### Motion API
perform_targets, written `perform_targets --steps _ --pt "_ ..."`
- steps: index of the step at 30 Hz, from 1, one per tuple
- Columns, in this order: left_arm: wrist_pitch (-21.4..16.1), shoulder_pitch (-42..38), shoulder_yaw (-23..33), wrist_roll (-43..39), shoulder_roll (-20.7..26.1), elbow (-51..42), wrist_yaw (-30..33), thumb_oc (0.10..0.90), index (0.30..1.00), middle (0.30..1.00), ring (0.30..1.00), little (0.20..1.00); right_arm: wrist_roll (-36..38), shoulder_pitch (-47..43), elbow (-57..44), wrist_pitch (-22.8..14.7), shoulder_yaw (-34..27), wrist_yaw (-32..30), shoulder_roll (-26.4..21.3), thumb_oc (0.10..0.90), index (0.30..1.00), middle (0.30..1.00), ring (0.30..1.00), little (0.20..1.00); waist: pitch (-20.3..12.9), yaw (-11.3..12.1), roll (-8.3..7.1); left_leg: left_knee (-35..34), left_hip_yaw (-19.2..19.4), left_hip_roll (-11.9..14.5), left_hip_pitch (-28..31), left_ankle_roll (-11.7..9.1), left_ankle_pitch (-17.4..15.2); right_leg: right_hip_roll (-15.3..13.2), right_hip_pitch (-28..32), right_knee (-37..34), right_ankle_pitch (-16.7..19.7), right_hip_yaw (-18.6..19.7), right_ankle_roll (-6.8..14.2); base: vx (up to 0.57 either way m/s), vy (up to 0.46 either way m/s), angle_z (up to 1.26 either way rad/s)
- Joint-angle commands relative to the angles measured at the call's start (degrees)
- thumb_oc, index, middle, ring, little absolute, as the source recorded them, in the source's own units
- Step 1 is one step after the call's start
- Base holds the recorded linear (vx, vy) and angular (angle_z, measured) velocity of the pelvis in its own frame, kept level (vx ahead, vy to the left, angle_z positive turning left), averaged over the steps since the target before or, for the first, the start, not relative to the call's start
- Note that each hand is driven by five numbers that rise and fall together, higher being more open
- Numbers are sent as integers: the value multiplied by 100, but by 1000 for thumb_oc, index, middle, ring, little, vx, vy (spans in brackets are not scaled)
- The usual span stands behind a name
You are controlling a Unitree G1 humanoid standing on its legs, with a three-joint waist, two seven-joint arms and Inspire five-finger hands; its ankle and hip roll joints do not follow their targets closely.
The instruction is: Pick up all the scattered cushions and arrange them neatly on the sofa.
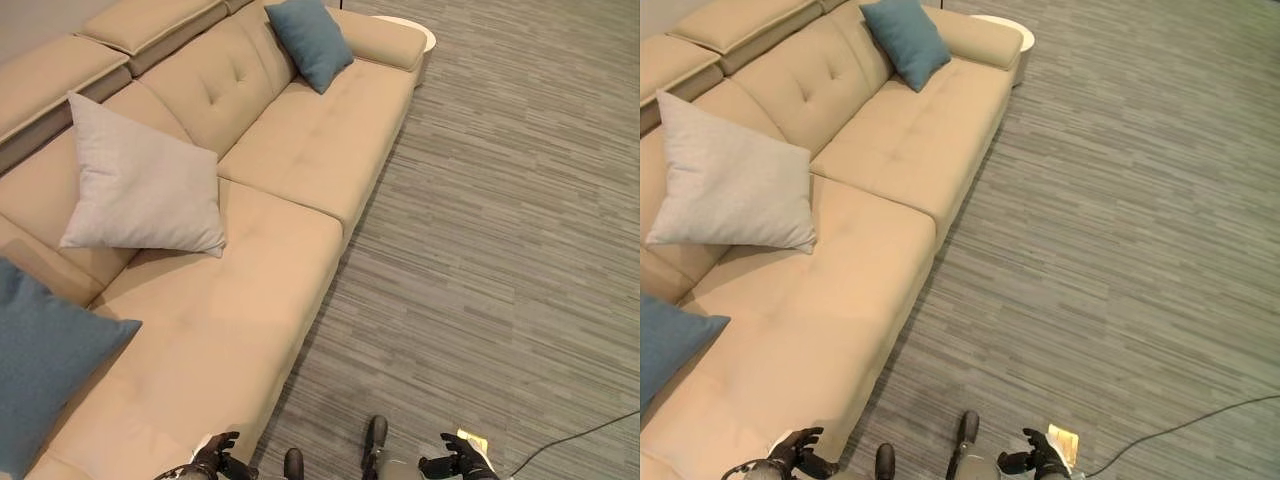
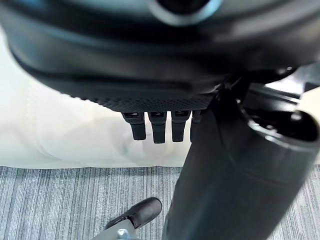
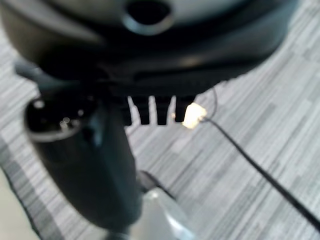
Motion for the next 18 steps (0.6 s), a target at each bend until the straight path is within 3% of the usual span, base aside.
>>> perform_targets --steps 1,3,4,7,9,11,15,18 --pt "-220 -50 166 28 -138 -9 102 800 900 900 900 900 -24 49 51 -74 -11 -128 -264 800 900 900 900 900 -324 43 104 632 -709 75 -14 -99 -769 331 194 -262 73 -10 146 240 -206 30" --pt "-222 -92 128 -37 -206 -44 55 800 900 900 900 900 82 21 82 -90 -73 -139 -304 800 900 900 900 900 -300 20 101 1378 -575 164 -300 -269 -614 349 429 -274 -52 -64 28 159 -213 23" --pt "-224 -130 78 -53 -235 -98 31 800 900 900 900 900 163 -4 76 -89 -79 -157 -310 800 900 900 900 900 -245 21 82 2114 -476 224 -669 -349 -456 358 536 -271 -139 -114 -75 82 -196 19" --pt "-236 -236 -33 -95 -282 -227 16 800 900 900 900 900 326 -59 68 -72 -78 -186 -335 800 900 900 900 900 -56 77 -1 3488 -163 413 -1461 -348 -96 394 861 -342 -401 -200 -310 73 -175 17" --pt "-236 -259 -69 -125 -282 -260 6 800 900 900 900 900 368 -41 93 -71 -83 -177 -362 800 900 900 900 900 -38 155 -31 3523 -14 361 -1761 -278 -189 452 1083 -460 -508 -218 -328 219 -123 3" --pt "-220 -286 -88 -108 -282 -228 25 800 900 900 900 900 404 -11 114 -74 -94 -213 -368 800 900 900 900 900 -53 223 -53 2932 222 328 -1897 -240 -322 502 1326 -610 -590 -269 -270 310 -78 31" --pt "-197 -280 -124 -34 -243 -242 56 800 900 900 900 900 455 81 166 -47 -52 -235 -342 800 900 900 900 900 -184 242 47 1453 806 391 -1993 -362 176 773 1700 -707 -916 -390 -215 338 -9 46" --pt "-169 -157 7 -65 -245 -180 37 800 900 900 900 900 391 112 213 -41 5 -205 -295 800 900 900 900 900 -263 339 80 1083 759 245 -1876 -263 382 883 1869 -578 -1041 -320 -222 280 107 6"
